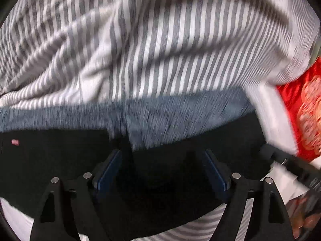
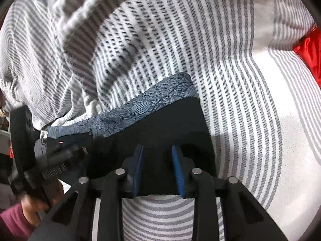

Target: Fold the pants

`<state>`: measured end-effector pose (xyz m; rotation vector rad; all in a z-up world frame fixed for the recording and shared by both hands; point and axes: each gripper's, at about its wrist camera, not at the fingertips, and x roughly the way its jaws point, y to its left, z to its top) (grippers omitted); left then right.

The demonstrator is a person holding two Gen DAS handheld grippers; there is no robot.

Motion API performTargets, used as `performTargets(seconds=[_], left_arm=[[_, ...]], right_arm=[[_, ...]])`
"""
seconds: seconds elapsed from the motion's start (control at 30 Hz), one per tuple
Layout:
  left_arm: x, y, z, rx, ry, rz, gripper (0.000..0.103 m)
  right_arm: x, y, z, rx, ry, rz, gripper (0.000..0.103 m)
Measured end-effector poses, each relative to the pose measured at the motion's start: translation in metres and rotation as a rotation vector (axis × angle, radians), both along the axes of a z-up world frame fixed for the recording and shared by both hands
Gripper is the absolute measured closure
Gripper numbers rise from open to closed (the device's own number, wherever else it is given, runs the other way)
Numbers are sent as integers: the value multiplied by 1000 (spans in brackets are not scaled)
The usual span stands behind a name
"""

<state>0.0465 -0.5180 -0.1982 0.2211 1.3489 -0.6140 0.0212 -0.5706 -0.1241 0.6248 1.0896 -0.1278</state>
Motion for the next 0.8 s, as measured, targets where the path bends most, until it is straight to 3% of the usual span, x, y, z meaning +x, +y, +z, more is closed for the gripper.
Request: performTargets(seconds=[0.07, 0.2, 0.6, 0.8], left_arm=[[-8, 6, -15, 47, 17, 9, 21], [-10, 24, -30, -15, 76, 104, 19], [-16, 20, -26, 49, 71, 183, 19], [-20, 8, -16, 91, 55, 232, 19]], right_arm=[[-1, 5, -8, -6, 16, 19, 74], [-5, 14, -24, -15, 29, 45, 74], [3, 11, -24, 24, 58, 101, 73], [8, 2, -24, 111, 65, 135, 64]])
